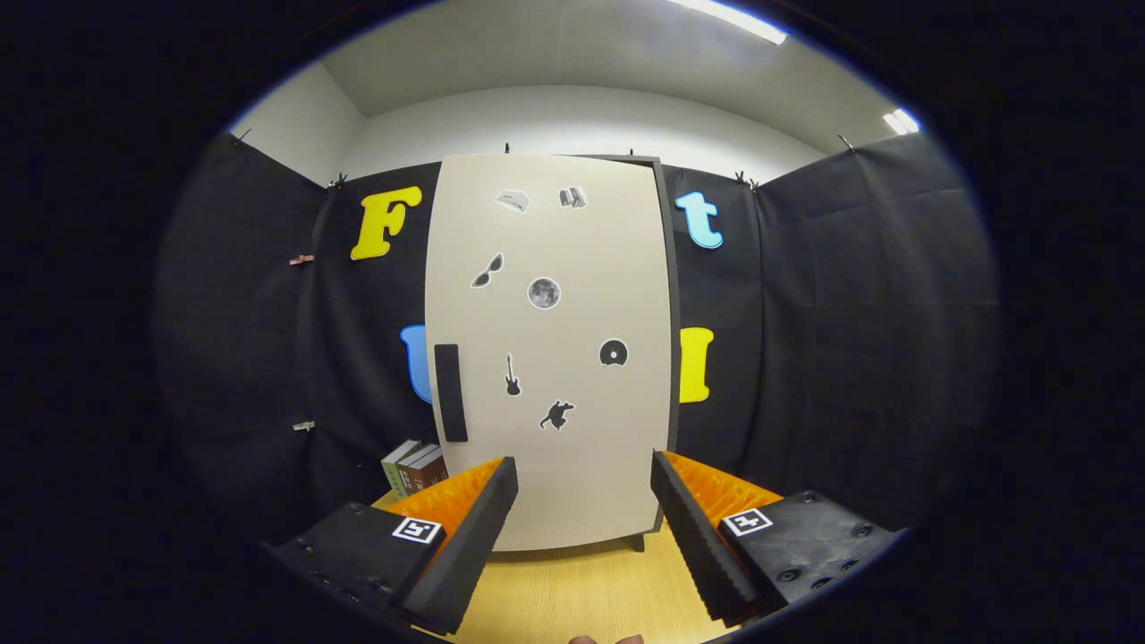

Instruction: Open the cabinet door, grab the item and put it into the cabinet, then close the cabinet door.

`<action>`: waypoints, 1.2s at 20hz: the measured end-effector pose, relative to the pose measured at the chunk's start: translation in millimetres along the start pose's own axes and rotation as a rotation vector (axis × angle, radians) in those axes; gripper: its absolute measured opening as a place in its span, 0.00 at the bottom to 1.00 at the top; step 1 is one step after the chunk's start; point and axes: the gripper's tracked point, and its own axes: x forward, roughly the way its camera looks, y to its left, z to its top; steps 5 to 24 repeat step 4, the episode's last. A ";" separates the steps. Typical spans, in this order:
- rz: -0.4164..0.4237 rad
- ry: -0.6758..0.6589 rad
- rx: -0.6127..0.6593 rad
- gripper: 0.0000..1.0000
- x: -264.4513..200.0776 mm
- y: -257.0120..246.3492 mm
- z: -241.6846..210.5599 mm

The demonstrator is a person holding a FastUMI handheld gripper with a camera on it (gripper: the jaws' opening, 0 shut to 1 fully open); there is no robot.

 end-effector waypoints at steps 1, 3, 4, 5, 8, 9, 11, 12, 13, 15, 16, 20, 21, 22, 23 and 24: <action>0.000 0.000 -0.002 0.98 -0.5 0.3 -0.1; 0.001 0.000 -0.004 0.98 0.6 0.0 -1.0; 0.000 0.000 -0.002 0.98 0.5 0.6 -1.4; 0.000 0.000 -0.002 0.98 0.5 0.6 -1.4; 0.000 0.000 -0.002 0.98 0.5 0.6 -1.4; 0.000 0.000 -0.002 0.98 0.5 0.6 -1.4; 0.000 0.000 -0.002 0.98 0.5 0.6 -1.4; 0.000 0.000 -0.002 0.98 0.5 0.6 -1.4; 0.000 0.000 -0.002 0.98 0.5 0.6 -1.4; 0.000 0.000 -0.002 0.98 0.5 0.6 -1.4; 0.000 0.000 -0.002 0.98 0.5 0.6 -1.4; 0.000 0.000 -0.002 0.98 0.5 0.6 -1.4; 0.000 0.000 -0.002 0.98 0.5 0.6 -1.4; 0.000 0.000 -0.002 0.98 0.5 0.6 -1.4; 0.000 0.000 -0.002 0.98 0.5 0.6 -1.4; 0.000 0.000 -0.002 0.98 0.5 0.6 -1.4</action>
